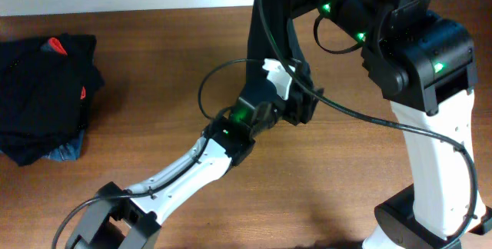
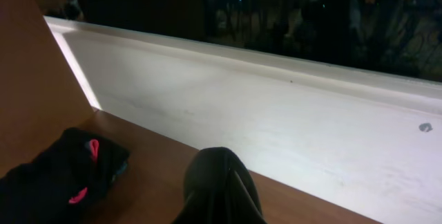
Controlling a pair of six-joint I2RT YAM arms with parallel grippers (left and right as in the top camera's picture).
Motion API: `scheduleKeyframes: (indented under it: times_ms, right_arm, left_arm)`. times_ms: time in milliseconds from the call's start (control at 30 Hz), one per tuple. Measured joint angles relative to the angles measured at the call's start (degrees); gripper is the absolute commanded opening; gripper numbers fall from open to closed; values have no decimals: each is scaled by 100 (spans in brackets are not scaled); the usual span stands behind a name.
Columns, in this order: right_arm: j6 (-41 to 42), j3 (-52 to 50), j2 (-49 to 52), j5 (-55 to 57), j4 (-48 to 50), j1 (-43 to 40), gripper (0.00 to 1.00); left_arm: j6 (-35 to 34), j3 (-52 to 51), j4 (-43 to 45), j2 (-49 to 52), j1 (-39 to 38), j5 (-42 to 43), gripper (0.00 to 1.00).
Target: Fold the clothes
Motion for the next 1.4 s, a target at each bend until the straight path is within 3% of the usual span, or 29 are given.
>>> scheduleKeyframes:
  times_ms: [333, 633, 767, 867, 1133, 1167, 1200, 1300, 1333, 1367, 1400]
  right_arm:
    - [149, 2, 0, 262, 181, 149, 4]
    - [153, 2, 0, 732, 291, 254, 4]
    - [164, 2, 0, 754, 267, 254, 4]
    - [166, 2, 0, 754, 256, 254, 4]
    - [155, 2, 0, 973, 201, 254, 4]
    - [149, 2, 0, 1034, 181, 254, 4]
    - [144, 2, 0, 1060, 181, 254, 4]
    - [144, 2, 0, 1137, 181, 254, 4]
    - [144, 2, 0, 1143, 168, 254, 4]
    - [144, 2, 0, 1158, 166, 254, 4]
    - [142, 2, 0, 1176, 164, 254, 4]
  left_arm:
    - [-79, 0, -264, 0, -343, -815, 72]
    - [-105, 0, -693, 0, 278, -1377, 71]
    - [-142, 0, -695, 0, 566, -1438, 22]
    - [-179, 0, -693, 0, 573, -1443, 1]
    - [-138, 0, -1016, 0, 575, -1567, 1]
    - [-122, 0, -1054, 0, 575, -1589, 6]
    - [-120, 0, -1058, 0, 575, -1593, 32]
    - [-59, 0, -1054, -28, 575, -1460, 65]
    - [-72, 0, -1027, -48, 575, -1207, 85]
    - [-70, 0, -1014, -63, 575, -1047, 93]
    - [-46, 0, -1012, -70, 575, -903, 95]
